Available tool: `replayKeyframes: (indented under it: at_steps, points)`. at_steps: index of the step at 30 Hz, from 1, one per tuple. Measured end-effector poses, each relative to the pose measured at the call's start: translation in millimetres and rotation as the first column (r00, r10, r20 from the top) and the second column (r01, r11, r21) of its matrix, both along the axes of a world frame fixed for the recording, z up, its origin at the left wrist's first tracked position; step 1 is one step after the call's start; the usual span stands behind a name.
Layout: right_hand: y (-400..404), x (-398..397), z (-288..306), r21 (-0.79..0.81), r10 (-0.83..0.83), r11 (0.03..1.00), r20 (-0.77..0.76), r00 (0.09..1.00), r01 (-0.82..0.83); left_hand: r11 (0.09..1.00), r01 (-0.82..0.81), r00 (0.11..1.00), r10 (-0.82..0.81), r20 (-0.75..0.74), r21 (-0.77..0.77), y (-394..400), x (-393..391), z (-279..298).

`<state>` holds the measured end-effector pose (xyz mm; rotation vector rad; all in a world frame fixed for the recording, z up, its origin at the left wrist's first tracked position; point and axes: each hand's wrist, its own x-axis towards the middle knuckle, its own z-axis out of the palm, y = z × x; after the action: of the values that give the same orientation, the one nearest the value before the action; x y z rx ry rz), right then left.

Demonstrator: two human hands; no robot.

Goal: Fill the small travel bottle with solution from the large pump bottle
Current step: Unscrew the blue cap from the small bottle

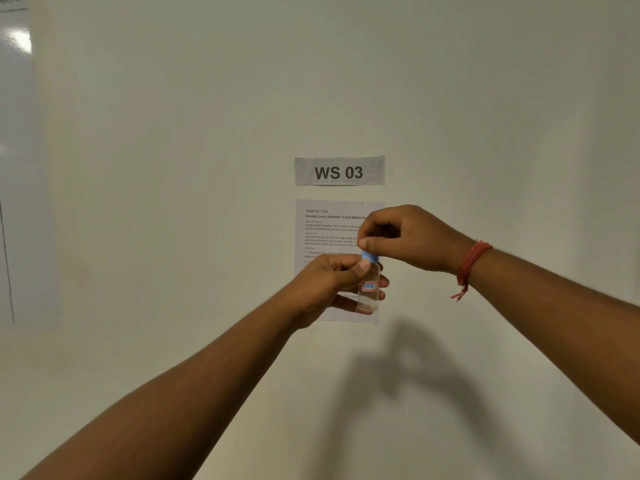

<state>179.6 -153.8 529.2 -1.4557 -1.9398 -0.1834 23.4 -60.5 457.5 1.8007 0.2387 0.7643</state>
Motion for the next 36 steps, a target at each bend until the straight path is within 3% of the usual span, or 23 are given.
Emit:
replayKeyframes:
  at_steps: [36]
  points:
    - [-8.2,2.9,-4.9,-0.019,0.021,1.0,-0.001,1.0,-0.021,0.999,0.032,0.999,-0.032,-0.016,-0.019,-5.1,1.1,-2.6]
